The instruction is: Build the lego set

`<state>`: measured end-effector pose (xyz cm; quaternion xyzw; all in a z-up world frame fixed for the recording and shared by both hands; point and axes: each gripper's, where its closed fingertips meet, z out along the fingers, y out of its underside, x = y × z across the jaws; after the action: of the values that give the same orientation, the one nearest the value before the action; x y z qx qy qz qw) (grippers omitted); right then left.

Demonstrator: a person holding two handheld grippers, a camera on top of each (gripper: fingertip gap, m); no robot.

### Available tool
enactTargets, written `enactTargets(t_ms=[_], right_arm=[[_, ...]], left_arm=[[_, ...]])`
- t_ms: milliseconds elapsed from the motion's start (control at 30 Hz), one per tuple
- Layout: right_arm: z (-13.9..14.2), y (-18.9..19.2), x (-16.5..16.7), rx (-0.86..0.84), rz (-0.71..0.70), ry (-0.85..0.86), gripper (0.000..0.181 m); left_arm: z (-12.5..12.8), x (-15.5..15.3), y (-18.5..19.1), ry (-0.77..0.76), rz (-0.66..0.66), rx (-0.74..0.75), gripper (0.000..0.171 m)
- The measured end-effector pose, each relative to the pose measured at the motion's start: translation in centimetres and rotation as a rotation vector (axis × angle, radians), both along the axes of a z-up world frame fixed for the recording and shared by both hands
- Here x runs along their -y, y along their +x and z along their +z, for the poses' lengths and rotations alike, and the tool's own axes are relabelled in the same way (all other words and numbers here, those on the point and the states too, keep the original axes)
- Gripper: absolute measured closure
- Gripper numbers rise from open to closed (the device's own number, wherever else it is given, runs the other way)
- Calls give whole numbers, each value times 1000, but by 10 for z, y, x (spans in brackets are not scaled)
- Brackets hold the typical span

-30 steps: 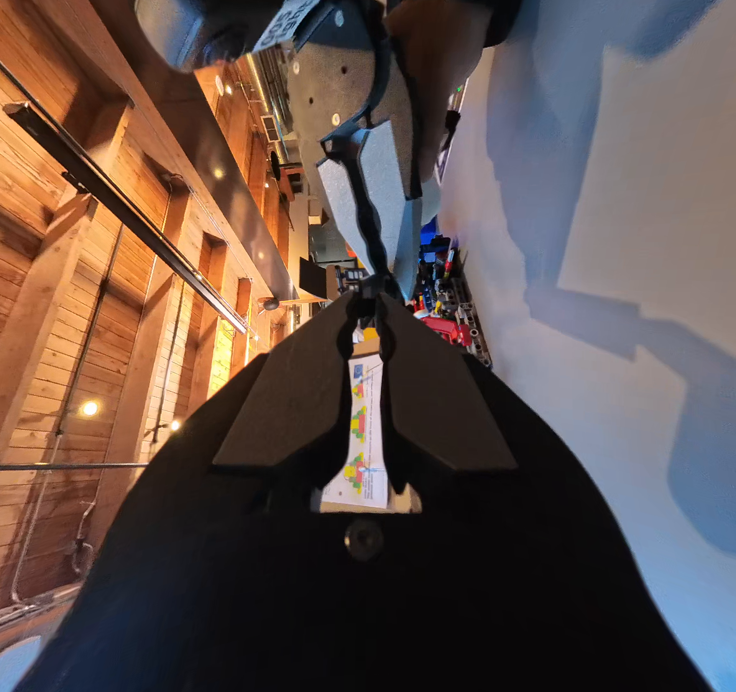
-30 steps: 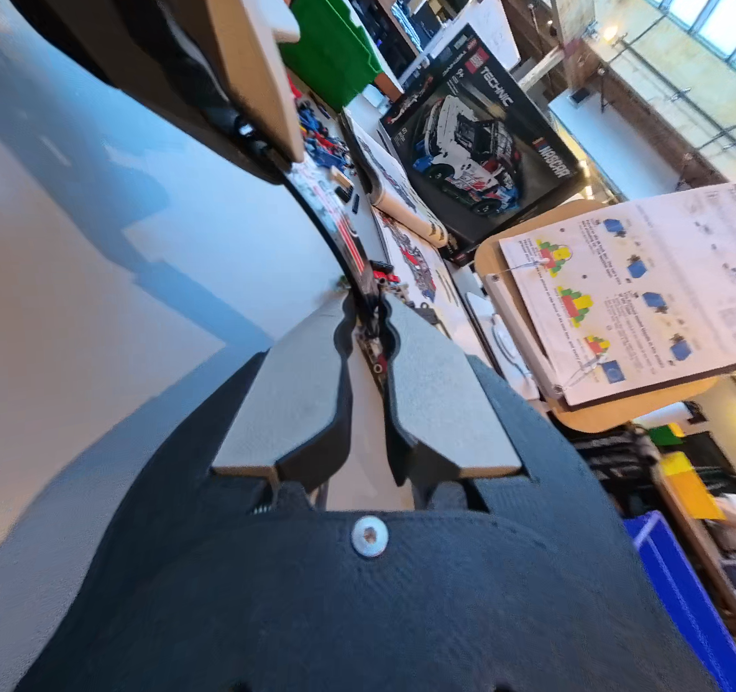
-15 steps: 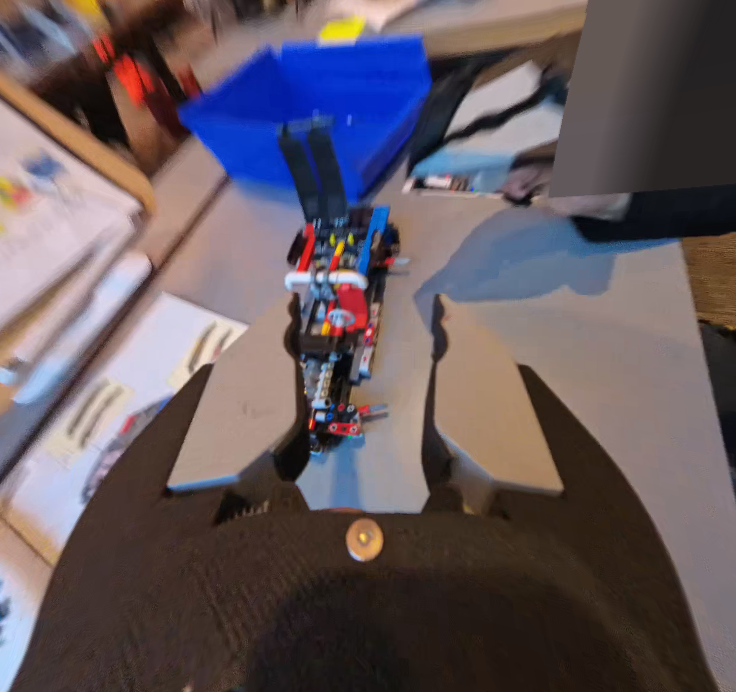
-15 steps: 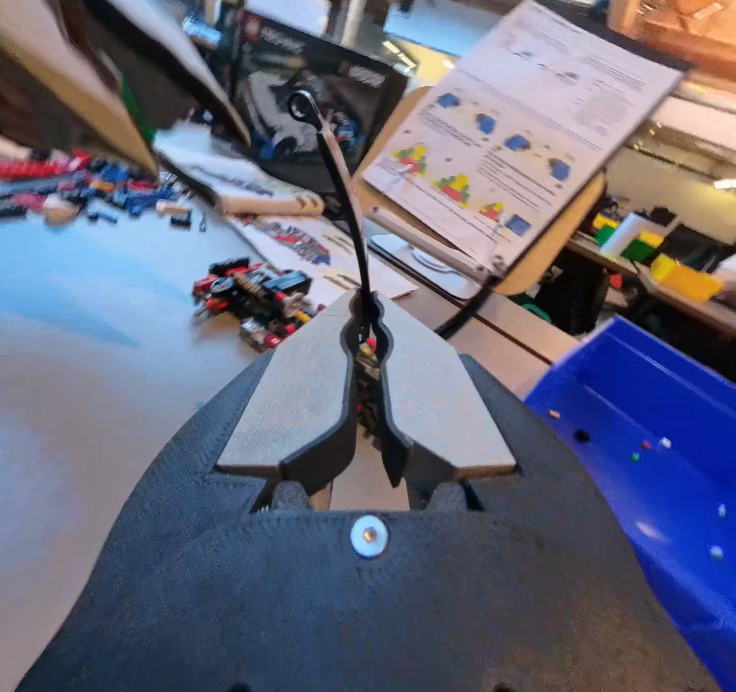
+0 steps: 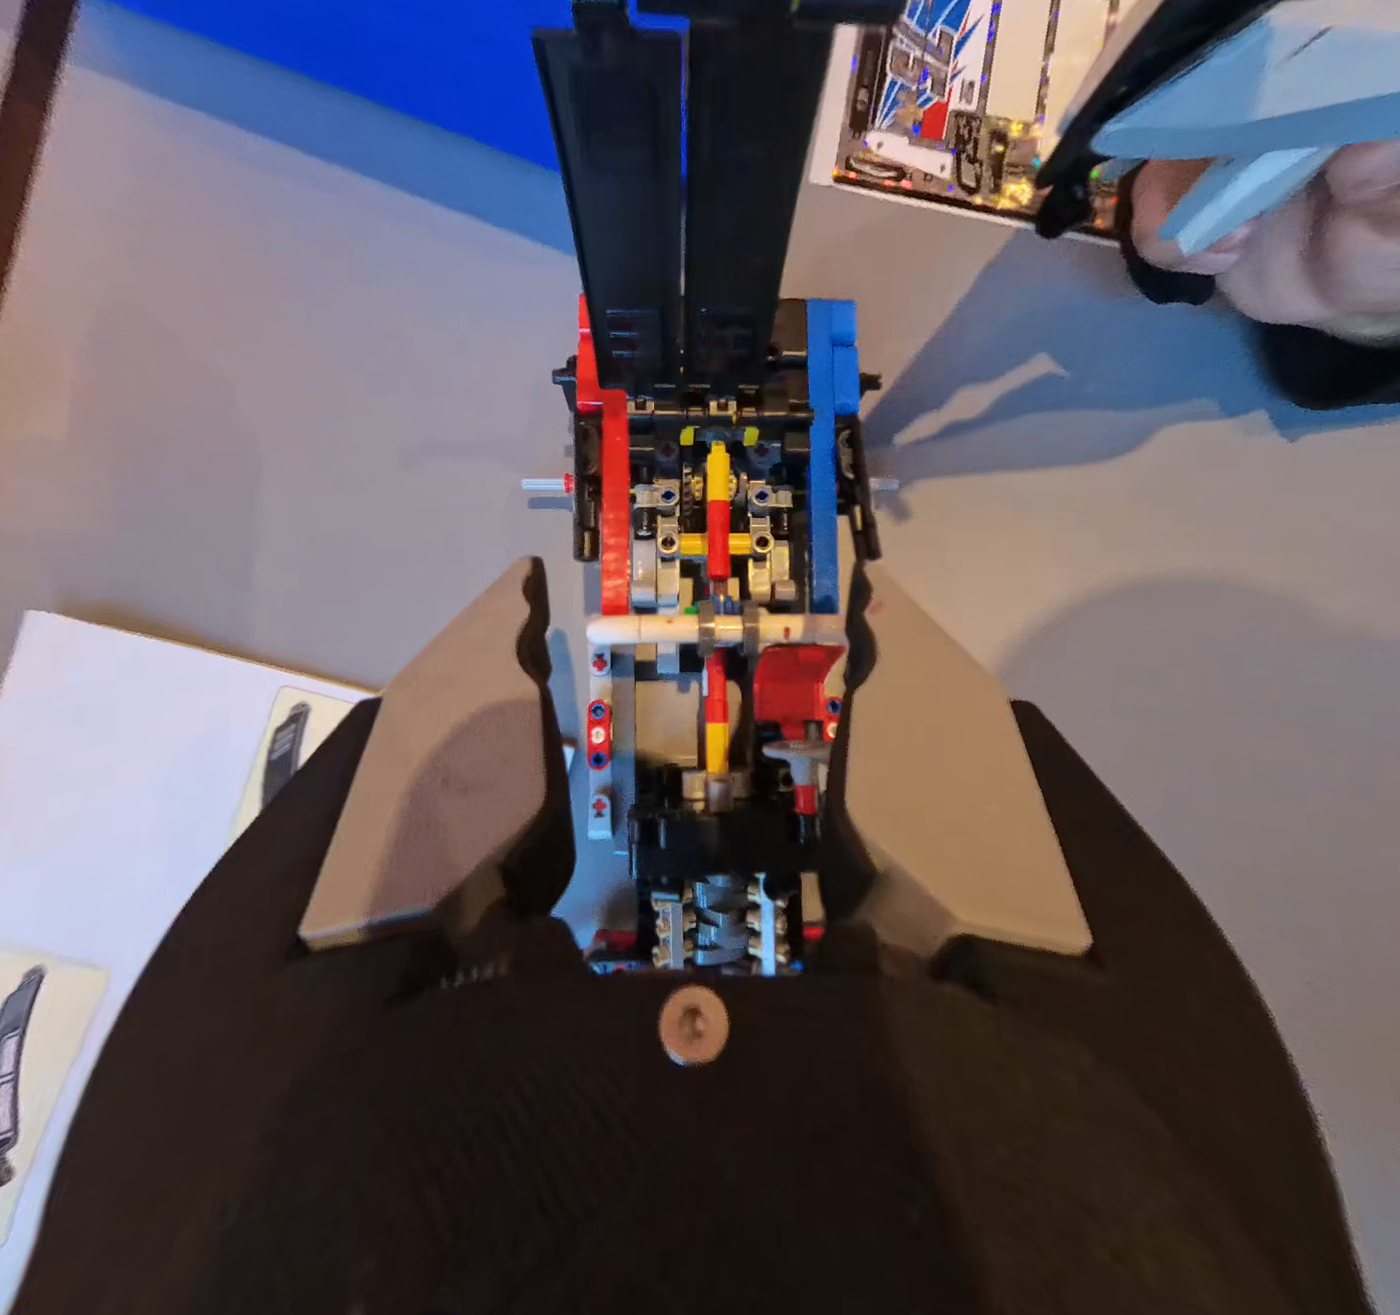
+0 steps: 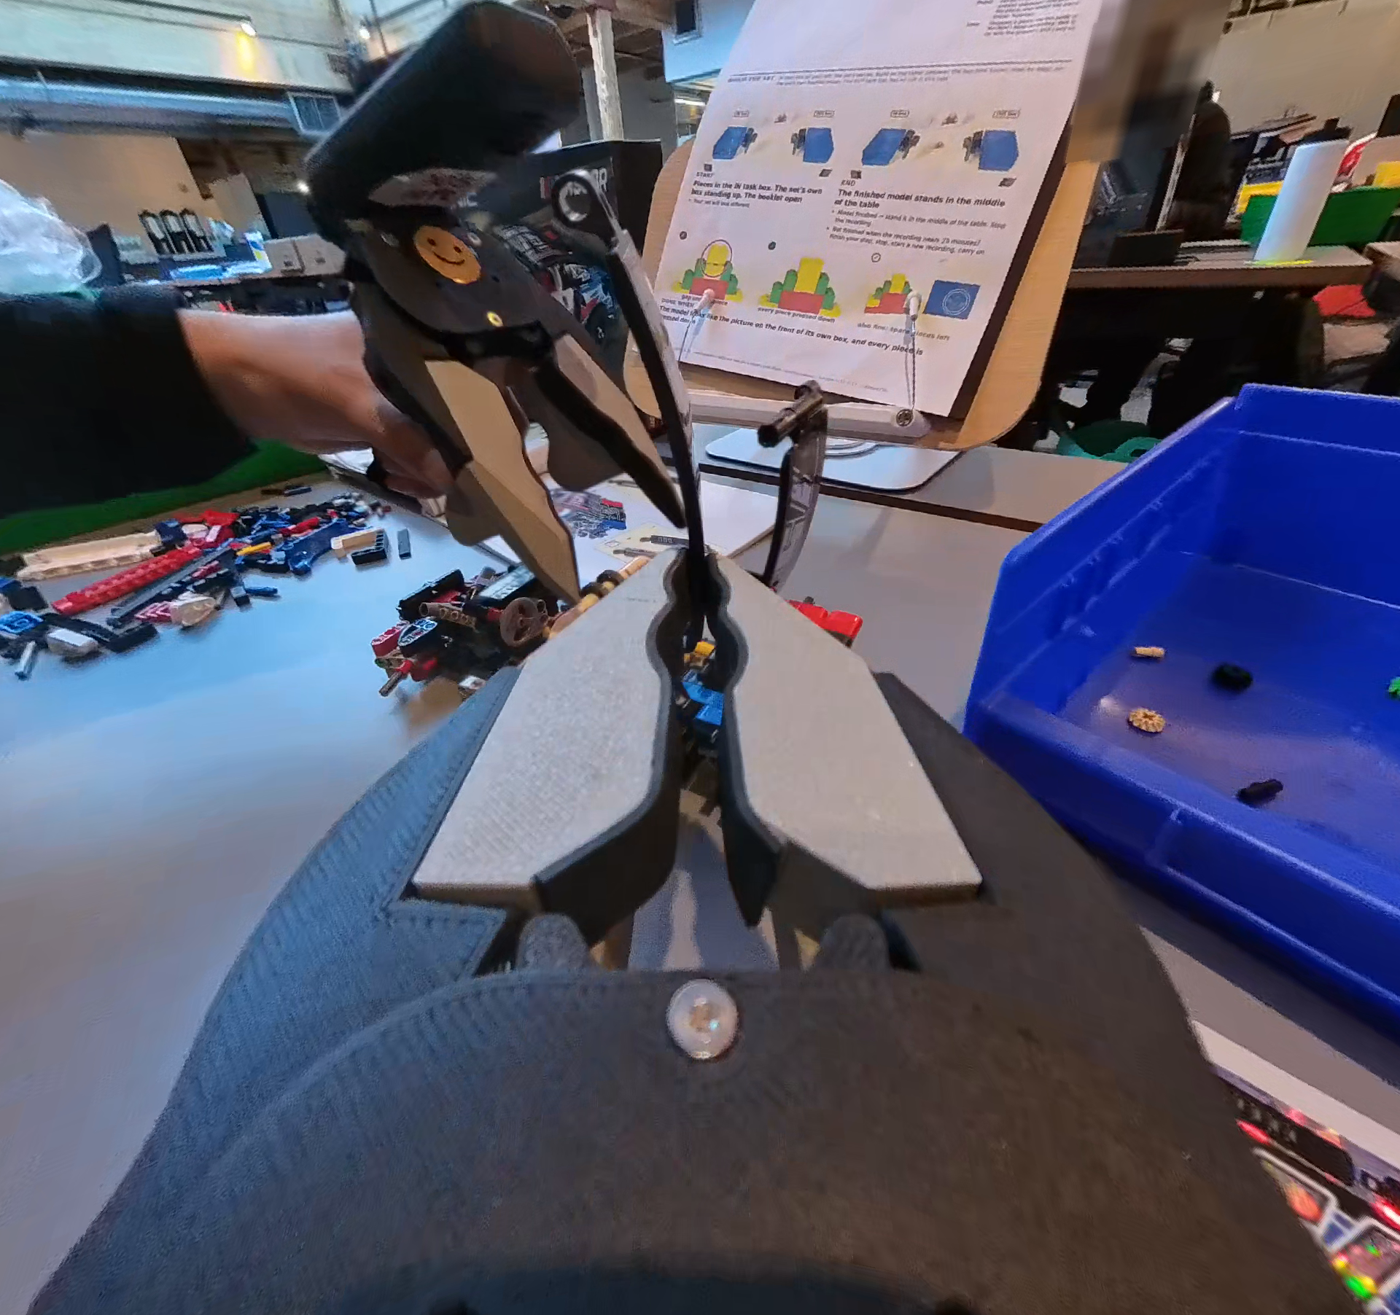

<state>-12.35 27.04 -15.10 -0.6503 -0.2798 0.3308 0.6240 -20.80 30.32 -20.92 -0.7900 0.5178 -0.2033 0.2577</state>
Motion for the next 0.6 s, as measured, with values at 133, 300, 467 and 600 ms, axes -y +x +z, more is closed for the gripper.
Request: enactTargets(t_ms=[133, 300, 467, 600], right_arm=[[-7, -6, -8, -2, 18, -38, 181], [-19, -11, -10, 38, 29, -79, 181], [-28, -13, -13, 64, 33, -127, 181], [-37, -25, -7, 99, 94, -155, 181]], left_arm=[[-21, 5, 2, -118, -8, -60, 94], [-30, 17, 6, -151, 46, -45, 76], [-27, 46, 3, -203, 115, -11, 68], [-18, 77, 6, -314, 239, 115, 59]])
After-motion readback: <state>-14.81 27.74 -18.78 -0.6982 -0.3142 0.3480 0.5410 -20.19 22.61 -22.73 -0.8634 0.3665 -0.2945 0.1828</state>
